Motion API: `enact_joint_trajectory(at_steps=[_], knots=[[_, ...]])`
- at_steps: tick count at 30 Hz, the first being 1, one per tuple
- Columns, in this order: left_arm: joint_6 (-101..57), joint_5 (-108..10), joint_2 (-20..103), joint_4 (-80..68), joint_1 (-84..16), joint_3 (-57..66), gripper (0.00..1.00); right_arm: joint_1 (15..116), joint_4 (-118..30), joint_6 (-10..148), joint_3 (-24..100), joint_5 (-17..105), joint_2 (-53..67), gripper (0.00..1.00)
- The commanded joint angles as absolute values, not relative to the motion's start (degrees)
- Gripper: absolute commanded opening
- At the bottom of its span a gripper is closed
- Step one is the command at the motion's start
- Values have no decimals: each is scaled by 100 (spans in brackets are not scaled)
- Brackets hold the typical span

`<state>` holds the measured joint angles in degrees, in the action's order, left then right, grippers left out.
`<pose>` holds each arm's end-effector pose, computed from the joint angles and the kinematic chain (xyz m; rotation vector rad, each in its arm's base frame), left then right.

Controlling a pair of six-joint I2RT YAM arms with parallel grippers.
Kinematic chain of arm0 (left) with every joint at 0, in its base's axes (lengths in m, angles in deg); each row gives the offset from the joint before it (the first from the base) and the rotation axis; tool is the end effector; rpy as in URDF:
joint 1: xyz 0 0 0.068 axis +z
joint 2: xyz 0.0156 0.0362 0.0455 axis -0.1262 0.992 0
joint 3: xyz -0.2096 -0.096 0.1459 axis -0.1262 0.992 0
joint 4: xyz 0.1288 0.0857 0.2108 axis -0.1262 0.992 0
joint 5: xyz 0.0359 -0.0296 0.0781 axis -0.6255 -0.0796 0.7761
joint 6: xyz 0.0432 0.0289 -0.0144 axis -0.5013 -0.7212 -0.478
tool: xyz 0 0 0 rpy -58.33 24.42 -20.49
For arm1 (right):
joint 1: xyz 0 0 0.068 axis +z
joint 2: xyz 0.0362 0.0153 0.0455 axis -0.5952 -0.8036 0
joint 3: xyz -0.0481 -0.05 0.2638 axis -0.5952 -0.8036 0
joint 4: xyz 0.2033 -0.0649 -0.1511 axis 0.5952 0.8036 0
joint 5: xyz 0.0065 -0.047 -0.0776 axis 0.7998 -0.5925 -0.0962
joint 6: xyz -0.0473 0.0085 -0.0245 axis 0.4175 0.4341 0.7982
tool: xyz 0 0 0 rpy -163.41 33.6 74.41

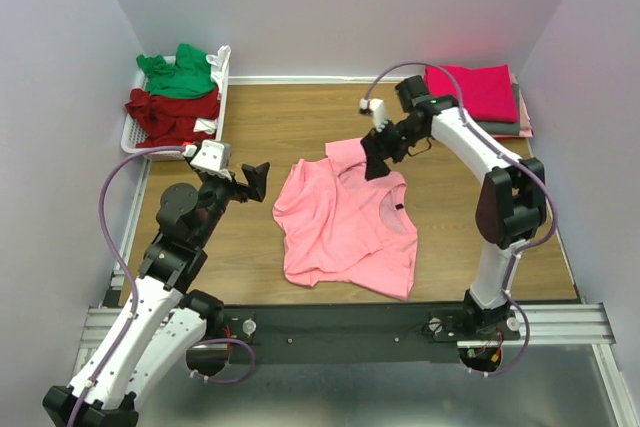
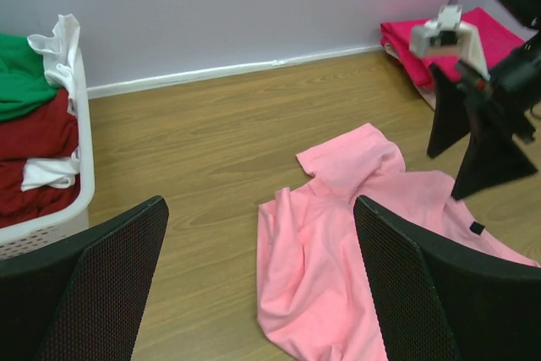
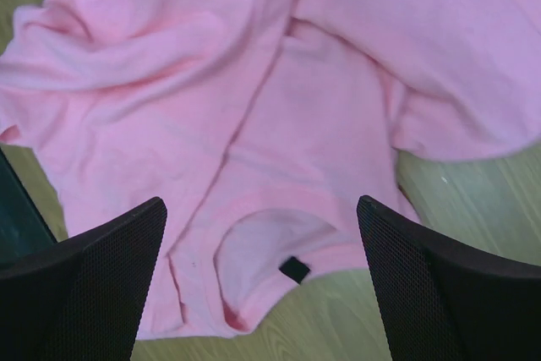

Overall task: Fold and stack the t-shirts
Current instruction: Flatten the tshirt out

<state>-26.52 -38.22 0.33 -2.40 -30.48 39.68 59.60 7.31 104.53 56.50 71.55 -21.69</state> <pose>0.1403 -0.0585 0.3359 0.1790 1.5476 -0.3906 0.3600 0.1754 0.2574 -1.2873 2.2919 0.7985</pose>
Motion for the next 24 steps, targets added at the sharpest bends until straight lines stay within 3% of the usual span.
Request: enact_joint_trajectory(at_steps=[1, 5, 11, 24], knots=[[-2688, -4044, 238, -295, -3010, 3974, 98, 5736, 523, 10125, 5497, 7578, -2066, 100], [-2706, -4044, 300, -277, -3010, 3956, 98, 5867, 435, 10090, 4944, 8150, -2242, 95], [-2697, -4044, 248, -295, -2993, 3965, 98, 6438, 66, 9958, 4468, 7624, -2250, 86], [-2706, -4044, 195, -304, -2984, 3965, 98, 6606, -215, 9545, 4477, 6771, -2796, 68]])
